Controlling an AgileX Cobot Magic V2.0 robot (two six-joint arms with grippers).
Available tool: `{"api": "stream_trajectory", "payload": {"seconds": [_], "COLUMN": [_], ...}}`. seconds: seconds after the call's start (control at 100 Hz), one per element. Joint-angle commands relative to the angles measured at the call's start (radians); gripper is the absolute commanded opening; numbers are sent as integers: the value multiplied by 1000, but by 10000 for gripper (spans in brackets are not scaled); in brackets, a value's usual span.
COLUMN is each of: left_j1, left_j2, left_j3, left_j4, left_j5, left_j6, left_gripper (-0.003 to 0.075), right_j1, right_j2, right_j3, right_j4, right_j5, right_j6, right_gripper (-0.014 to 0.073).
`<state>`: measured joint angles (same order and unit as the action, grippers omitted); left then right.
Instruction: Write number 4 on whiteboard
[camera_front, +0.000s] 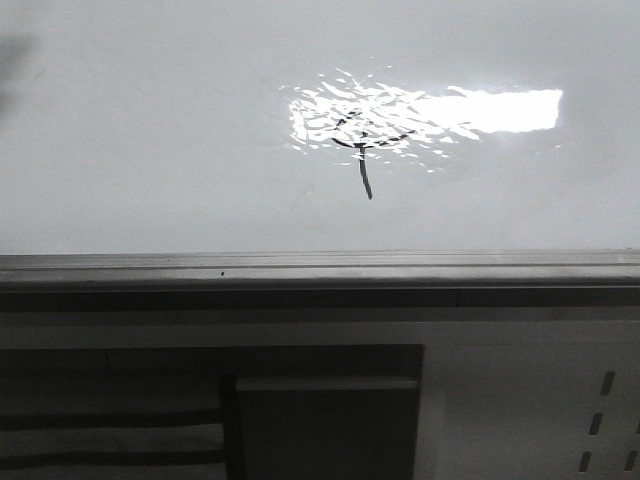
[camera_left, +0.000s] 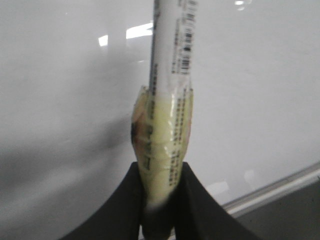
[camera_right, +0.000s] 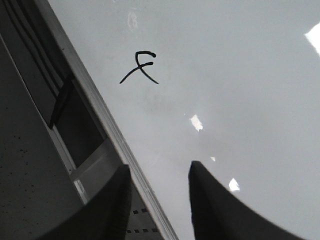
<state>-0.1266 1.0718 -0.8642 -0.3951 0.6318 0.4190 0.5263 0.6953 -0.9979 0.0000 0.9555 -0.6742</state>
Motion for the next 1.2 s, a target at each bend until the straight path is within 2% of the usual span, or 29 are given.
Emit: {"api": "stream_trajectory", "payload": {"seconds": [0.0, 0.08, 0.22, 0.64, 0.69, 0.76, 0.86, 0.96, 1.08, 1.19], "left_j1": [26, 31, 31, 31, 31, 31, 31, 31, 31, 31], "left_j2": [-11, -1, 40, 93, 93, 93, 93, 93, 65, 4], "left_j3": [30, 68, 82, 82, 82, 82, 82, 80, 21, -82], "left_j4": [-93, -102, -149, -217, -217, -217, -217, -215, -142, -22], "left_j5": [-161, -251, -318, -320, -320, -320, -320, -319, -218, -67], "left_j6": [-17, -17, -17, -17, -17, -17, -17, -17, -16, -16], "left_gripper": [-20, -20, -20, -12, 15, 91, 248, 363, 385, 385], "right_j1": [-6, -6, -6, -6, -6, -6, -6, -6, -6, -6], "right_j2": [8, 12, 21, 23, 23, 23, 23, 23, 23, 23], "right_j3": [-5, 0, 0, 0, 0, 0, 0, 0, 0, 0], "right_j4": [-12, -12, -12, -12, -10, -8, -7, 0, 0, 0], "right_j5": [-79, -81, -92, -116, -116, -116, -116, -116, -116, -116], "right_j6": [1, 1, 1, 1, 1, 1, 1, 3, 82, 304], "right_gripper": [239, 239, 239, 239, 239, 239, 239, 239, 238, 238]}}
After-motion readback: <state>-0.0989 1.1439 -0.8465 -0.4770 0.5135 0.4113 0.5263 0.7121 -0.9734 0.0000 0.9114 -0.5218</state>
